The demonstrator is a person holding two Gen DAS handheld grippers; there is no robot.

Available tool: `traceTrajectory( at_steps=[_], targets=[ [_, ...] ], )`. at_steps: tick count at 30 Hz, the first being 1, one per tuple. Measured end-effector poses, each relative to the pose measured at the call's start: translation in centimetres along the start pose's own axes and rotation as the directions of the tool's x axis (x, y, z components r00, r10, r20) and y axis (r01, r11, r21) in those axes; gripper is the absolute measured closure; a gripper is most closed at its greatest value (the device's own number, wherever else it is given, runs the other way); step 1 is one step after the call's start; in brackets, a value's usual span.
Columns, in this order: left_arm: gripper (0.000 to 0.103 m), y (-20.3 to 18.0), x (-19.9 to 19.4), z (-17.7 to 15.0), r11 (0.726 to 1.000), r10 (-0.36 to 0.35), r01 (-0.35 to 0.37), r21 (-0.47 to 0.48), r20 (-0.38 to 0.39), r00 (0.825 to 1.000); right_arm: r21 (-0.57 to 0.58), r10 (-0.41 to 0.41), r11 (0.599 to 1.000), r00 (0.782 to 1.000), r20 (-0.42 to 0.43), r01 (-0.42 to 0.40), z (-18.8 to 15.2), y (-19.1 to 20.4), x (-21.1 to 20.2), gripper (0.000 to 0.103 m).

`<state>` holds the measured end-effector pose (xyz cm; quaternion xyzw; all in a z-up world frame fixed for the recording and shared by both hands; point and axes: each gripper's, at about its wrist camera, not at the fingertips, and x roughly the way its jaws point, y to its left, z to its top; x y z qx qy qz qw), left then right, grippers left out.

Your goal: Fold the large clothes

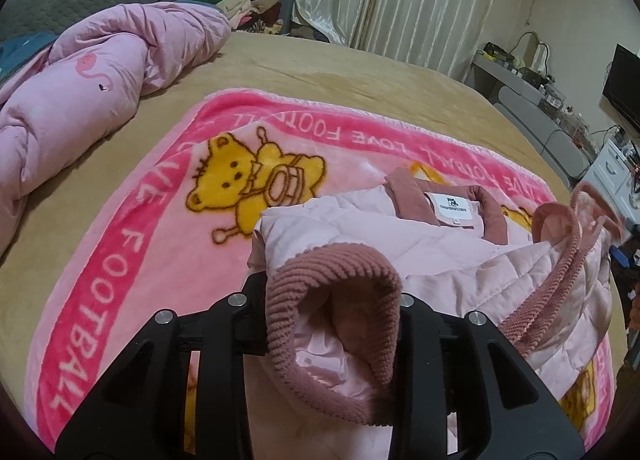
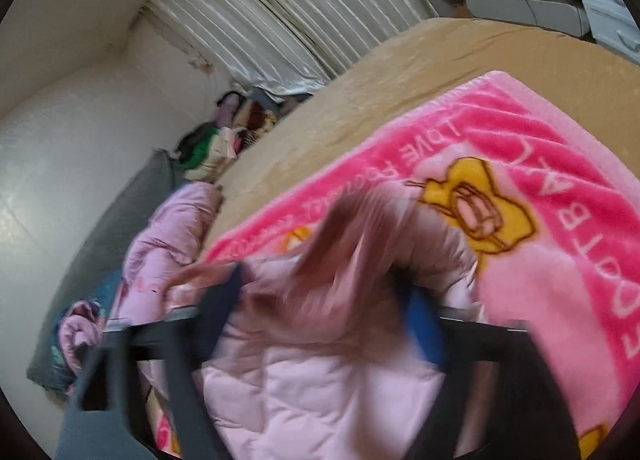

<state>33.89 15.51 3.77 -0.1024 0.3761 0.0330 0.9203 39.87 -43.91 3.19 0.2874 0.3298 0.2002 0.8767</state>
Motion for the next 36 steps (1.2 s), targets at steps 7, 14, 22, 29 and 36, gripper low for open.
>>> traceTrajectory(
  at_steps=[7,14,22,29,36],
  targets=[
    [0.071,-0.4,0.4,-0.1,1.0,-0.006,0.006,-0.001,-0.002,1.0,-0.218,-0.147,0.968,0.983,-0.106,0.122,-4.0,3.1,2.4,0.012],
    [0.028,-0.9,-1.1,0.0,0.998,-0.059,0.059,0.016,0.033,0.998,-0.322,-0.265,0.924,0.953,-0.147,0.207,-8.6,3.4,4.6,0.012],
    [0.009,-3.3,-4.9,-0.1,0.991,-0.034,0.011,0.135,0.166,0.986,-0.314,-0.227,0.932,0.968,-0.111,0.182,-10.0,2.6,1.9,0.01],
    [0.009,-4.3,-6.2,-1.1,0.98,0.016,-0.053,0.192,0.192,0.981,-0.317,-0.265,0.918,0.964,-0.04,0.239,-10.2,1.4,-1.4,0.008],
    [0.009,-3.4,-6.1,-2.4,0.983,0.038,-0.065,0.169,0.161,0.986,-0.3,-0.292,0.91,0.956,0.027,0.287,-10.7,-0.2,-5.0,0.007]
  ],
)
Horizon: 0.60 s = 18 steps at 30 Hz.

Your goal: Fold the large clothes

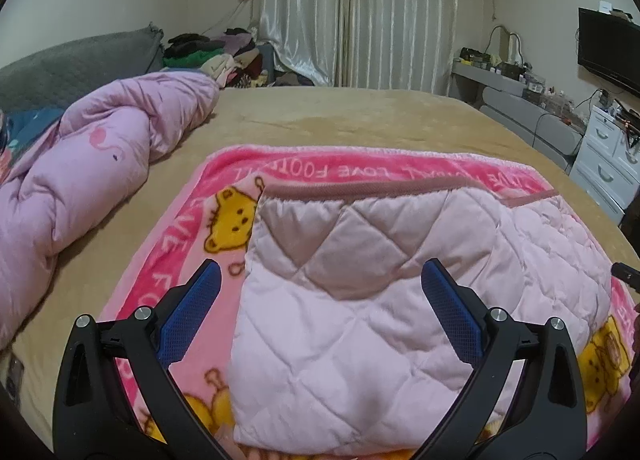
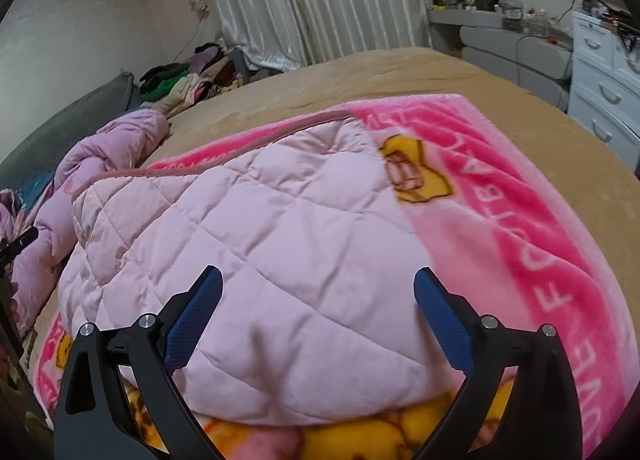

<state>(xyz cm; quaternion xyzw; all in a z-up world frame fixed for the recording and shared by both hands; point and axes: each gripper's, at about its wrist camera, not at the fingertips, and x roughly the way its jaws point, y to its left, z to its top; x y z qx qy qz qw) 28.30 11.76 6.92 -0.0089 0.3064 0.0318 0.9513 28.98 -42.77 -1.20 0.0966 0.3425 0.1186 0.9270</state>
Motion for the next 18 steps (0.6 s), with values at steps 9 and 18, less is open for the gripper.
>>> traceTrajectory(
  at_steps=[9,18],
  targets=[
    [0.009,1.0,0.2,-2.2,0.999,0.037,-0.037,0.006,-0.052,0.998,-0.014,-0.053,0.999,0.998,0.025,0.053,-1.3,-1.3,-1.8,0.006],
    [0.009,4.5,2.8,-6.4,0.995,0.076,-0.085,-0.044,-0.169,0.983,-0.013,-0.07,0.997,0.998,0.004,0.07,-1.1,-2.1,-0.8,0.006]
  ],
)
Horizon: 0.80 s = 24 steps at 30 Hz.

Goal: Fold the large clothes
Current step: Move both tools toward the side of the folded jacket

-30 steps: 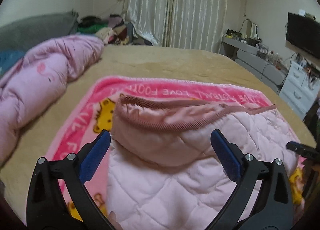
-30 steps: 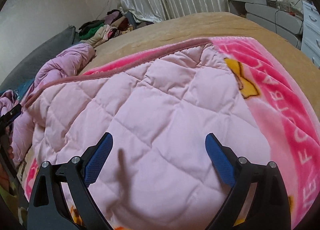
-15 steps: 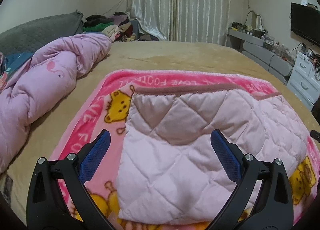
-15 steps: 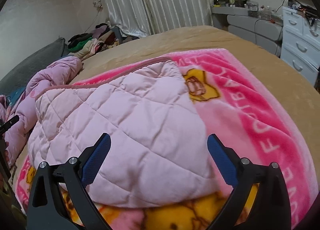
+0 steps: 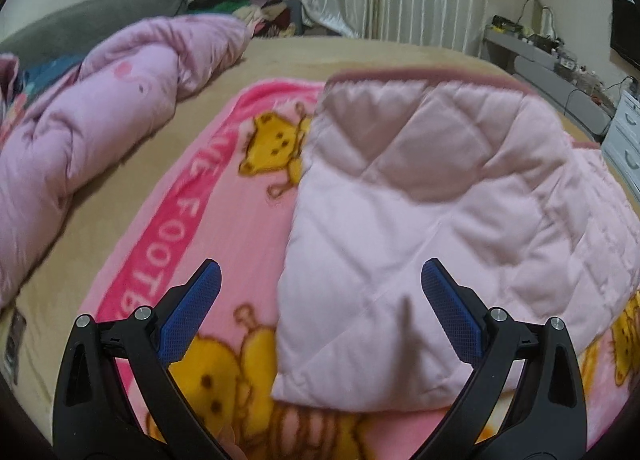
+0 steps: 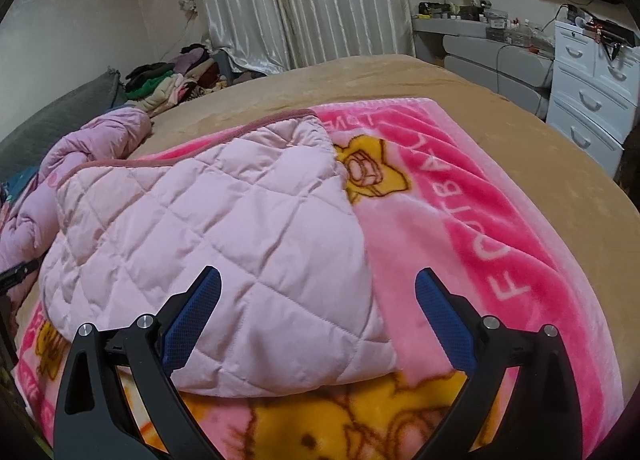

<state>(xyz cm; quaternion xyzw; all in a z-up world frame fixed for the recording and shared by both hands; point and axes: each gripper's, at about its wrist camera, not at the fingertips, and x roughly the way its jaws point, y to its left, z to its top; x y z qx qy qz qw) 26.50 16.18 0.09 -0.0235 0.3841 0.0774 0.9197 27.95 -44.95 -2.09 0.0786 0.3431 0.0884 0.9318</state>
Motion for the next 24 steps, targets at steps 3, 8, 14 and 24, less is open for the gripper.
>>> traceTrajectory(
  at_steps=[3,8,14,24],
  targets=[
    [0.009,1.2,1.0,-1.1,0.999,-0.029,0.028,-0.032,-0.039,0.999,0.002,0.006,1.0,1.0,-0.011,-0.006,0.5,-0.2,0.8,0.006],
    [0.009,2.6,2.4,-2.4,0.979,-0.161,0.15,-0.135,-0.074,0.984,-0.024,0.015,1.0,0.999,-0.049,-0.017,1.6,0.5,2.9,0.006],
    [0.009,2.2,3.6,-2.5,0.964,-0.228,0.212,-0.162,-0.089,0.97,-0.019,0.039,0.999,0.994,-0.097,-0.041,3.4,1.1,6.0,0.006],
    [0.009,0.4,5.1,-1.6,0.961,-0.241,0.222,-0.164,-0.112,0.964,0.028,0.098,0.995,0.977,-0.191,-0.094,4.1,1.3,10.1,0.01]
  ],
)
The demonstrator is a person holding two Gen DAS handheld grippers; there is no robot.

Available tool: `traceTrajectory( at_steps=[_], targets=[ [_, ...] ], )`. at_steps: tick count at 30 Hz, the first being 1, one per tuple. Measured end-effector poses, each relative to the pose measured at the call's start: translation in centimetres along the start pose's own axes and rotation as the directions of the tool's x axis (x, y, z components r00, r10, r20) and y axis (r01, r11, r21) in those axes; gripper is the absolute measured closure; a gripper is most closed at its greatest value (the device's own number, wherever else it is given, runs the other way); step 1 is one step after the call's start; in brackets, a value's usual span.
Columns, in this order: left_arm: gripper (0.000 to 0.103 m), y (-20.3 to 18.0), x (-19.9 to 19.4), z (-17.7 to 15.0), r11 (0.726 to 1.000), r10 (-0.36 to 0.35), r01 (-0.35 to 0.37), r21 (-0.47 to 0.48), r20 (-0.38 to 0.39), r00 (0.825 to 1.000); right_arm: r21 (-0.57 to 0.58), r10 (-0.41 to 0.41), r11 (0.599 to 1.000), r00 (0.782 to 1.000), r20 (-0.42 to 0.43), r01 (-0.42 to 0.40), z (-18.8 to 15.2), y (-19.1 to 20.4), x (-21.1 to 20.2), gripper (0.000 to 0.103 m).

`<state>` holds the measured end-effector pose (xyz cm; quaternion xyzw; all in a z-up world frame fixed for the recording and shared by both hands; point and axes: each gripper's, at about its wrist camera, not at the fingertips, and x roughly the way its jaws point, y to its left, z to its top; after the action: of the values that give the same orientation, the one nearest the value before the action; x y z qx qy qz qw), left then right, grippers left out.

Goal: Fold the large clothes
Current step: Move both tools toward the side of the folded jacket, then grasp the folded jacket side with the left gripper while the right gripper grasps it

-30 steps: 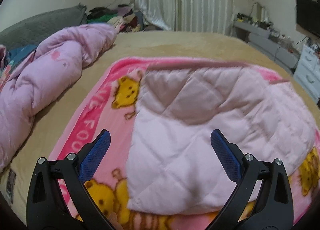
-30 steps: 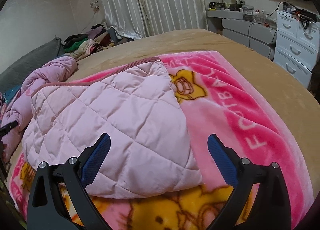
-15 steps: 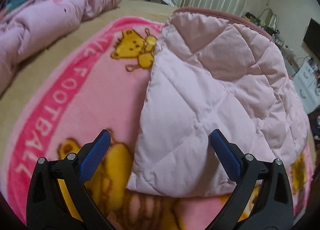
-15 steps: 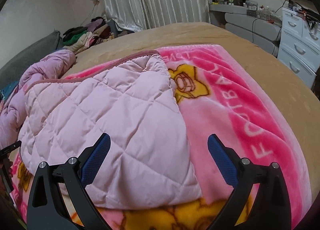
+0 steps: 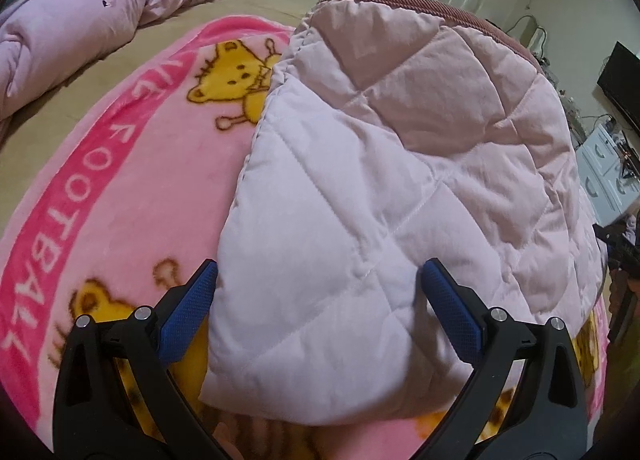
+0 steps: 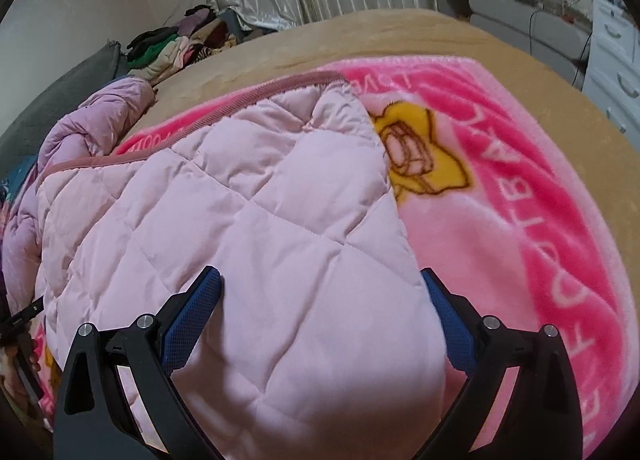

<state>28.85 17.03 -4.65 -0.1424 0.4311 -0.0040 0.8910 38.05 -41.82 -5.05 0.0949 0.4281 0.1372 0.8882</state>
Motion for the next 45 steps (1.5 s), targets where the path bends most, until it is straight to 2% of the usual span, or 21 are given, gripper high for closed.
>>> traceTrajectory(
  at_steps=[1,4,6,7,9,12,16,20,23,26,29,33,38,41,45],
  targets=[
    [0.009,0.0,0.1,0.1,1.0,-0.001,0.001,-0.003,-0.001,1.0,0.013,0.012,1.0,1.0,-0.006,-0.011,-0.1,-0.2,0.2,0.011],
    [0.01,0.1,0.3,0.2,1.0,0.0,0.0,-0.011,0.002,1.0,-0.002,0.025,1.0,0.999,0.024,-0.025,-0.5,-0.1,-0.4,0.032],
    [0.034,-0.3,0.1,0.2,1.0,-0.003,0.004,-0.001,0.006,1.0,-0.006,0.022,1.0,0.998,0.056,-0.021,-0.9,0.2,-1.5,0.052],
    [0.04,-0.7,-0.2,0.2,1.0,0.016,-0.016,0.013,0.019,1.0,-0.002,0.02,1.0,0.997,0.068,-0.02,-1.1,0.2,-2.0,0.056],
    [0.065,-1.6,-1.0,0.1,0.998,0.027,-0.029,0.05,0.046,0.999,-0.009,0.018,1.0,0.995,0.1,-0.017,-1.1,0.6,-2.9,0.071],
    [0.086,-2.8,-2.5,0.4,0.994,0.041,-0.052,0.1,0.105,0.994,-0.051,0.008,0.999,0.986,0.166,0.0,-1.0,1.7,-5.0,0.079],
    [0.089,-3.8,-5.6,3.0,0.994,0.023,-0.043,0.096,0.201,0.979,-0.049,0.037,0.999,0.956,0.292,-0.023,0.9,2.6,-8.4,0.082],
    [0.09,-5.0,-5.9,6.5,0.991,0.047,-0.072,0.11,0.223,0.974,-0.02,0.021,1.0,0.946,0.324,-0.016,3.6,2.5,-7.7,0.082],
    [0.09,-5.2,-4.3,8.4,0.991,0.074,-0.096,0.098,0.209,0.975,0.065,-0.003,0.998,0.958,0.288,-0.016,5.4,1.3,-4.4,0.083],
    [0.09,-5.4,-2.5,9.1,0.986,0.109,-0.131,0.104,0.198,0.974,0.11,-0.031,0.994,0.965,0.261,0.002,5.8,0.7,-2.1,0.083],
    [0.09,-4.8,-0.4,9.5,0.98,0.14,-0.162,0.113,0.182,0.973,0.148,-0.088,0.987,0.972,0.219,0.056,5.7,0.1,0.4,0.083],
    [0.089,-4.3,2.4,9.3,0.975,0.182,-0.196,0.107,0.125,0.975,0.183,-0.14,0.976,0.981,0.137,0.114,4.9,-0.4,3.1,0.082],
    [0.088,-3.6,5.1,8.7,0.971,0.211,-0.217,0.096,0.071,0.975,0.235,-0.119,0.967,0.991,0.055,0.103,4.2,-1.9,5.6,0.075],
    [0.088,-3.0,5.8,8.4,0.977,0.195,-0.199,0.081,0.056,0.979,0.269,-0.086,0.961,0.995,0.047,0.071,3.7,-2.7,6.0,0.072],
    [0.087,-2.8,6.4,8.1,0.98,0.182,-0.185,0.078,0.046,0.982,0.26,-0.097,0.962,0.994,0.04,0.084,3.4,-2.5,6.3,0.067]
  ],
)
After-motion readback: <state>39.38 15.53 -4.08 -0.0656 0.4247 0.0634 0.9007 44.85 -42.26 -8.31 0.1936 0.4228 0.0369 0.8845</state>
